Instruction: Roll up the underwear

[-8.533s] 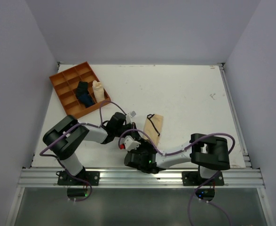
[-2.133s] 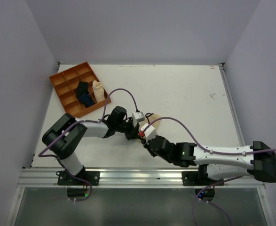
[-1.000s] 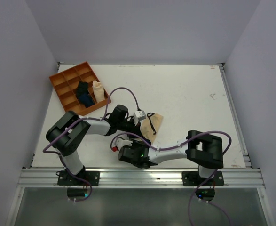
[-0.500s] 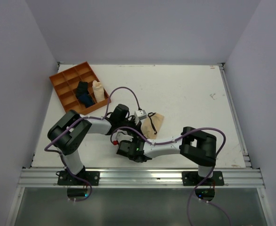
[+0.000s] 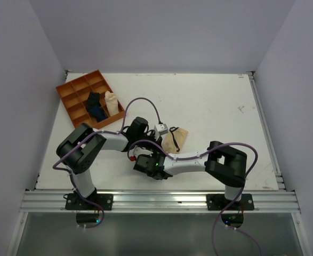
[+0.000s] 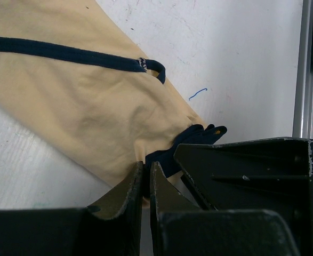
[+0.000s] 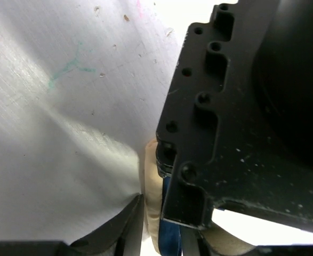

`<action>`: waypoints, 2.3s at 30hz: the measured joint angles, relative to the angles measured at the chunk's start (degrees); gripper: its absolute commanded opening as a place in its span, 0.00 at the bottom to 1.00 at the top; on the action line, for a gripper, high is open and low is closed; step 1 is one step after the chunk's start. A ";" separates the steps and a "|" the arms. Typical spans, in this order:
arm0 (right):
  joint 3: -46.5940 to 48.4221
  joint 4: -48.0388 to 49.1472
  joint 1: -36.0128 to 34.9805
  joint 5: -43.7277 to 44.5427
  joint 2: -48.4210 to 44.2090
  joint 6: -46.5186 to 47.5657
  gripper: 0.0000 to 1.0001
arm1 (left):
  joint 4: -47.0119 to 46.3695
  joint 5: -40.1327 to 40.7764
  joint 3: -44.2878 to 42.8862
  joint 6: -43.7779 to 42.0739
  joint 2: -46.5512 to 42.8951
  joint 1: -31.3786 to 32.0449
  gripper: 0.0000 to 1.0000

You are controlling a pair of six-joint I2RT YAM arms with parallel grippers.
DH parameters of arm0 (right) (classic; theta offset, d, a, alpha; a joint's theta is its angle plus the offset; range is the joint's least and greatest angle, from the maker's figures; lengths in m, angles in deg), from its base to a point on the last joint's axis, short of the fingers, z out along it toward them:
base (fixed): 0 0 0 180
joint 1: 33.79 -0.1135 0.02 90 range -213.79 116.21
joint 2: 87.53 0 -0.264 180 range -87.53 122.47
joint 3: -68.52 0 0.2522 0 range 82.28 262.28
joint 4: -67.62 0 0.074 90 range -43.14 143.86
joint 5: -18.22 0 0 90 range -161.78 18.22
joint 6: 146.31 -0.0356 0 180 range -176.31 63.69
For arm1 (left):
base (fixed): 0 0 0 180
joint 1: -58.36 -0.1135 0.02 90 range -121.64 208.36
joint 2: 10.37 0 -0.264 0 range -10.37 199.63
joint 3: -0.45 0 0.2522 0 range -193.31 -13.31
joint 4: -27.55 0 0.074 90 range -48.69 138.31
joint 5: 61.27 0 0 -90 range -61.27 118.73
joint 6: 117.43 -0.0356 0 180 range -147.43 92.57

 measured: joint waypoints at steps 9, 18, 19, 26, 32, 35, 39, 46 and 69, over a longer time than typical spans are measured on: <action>-0.15 -0.96 1.62 -5.73 -1.05 2.14 0.10 | -0.07 0.04 -0.07 0.00 0.02 0.11 0.10; -0.31 -0.96 2.12 -13.07 -3.56 5.01 0.00 | 1.62 3.32 3.08 0.31 -5.09 0.09 0.36; -0.52 -0.76 2.40 -14.99 -4.24 5.33 0.00 | 2.03 4.13 3.65 0.42 -6.43 0.02 0.36; -1.46 3.23 3.65 -27.47 -6.88 5.46 0.00 | 1.60 10.64 9.40 3.78 -19.34 -2.89 0.42; -1.81 6.10 5.49 -32.74 -6.97 3.21 0.00 | 3.52 18.12 10.45 6.97 -24.52 -5.14 0.42; -2.64 8.70 6.01 -35.85 -7.43 2.75 0.00 | 4.11 23.34 11.67 8.61 -28.15 -5.40 0.45; -4.11 12.24 6.12 -40.00 -8.50 2.69 0.00 | 4.04 31.50 14.73 11.21 -35.89 -5.77 0.62; -7.48 13.57 7.74 -41.35 -11.32 0.33 0.00 | 6.25 36.89 15.04 14.97 -39.80 -8.24 0.54; -8.74 12.07 21.62 -56.54 -13.55 -2.78 0.00 | 9.79 19.41 17.22 14.60 -34.99 -15.37 0.38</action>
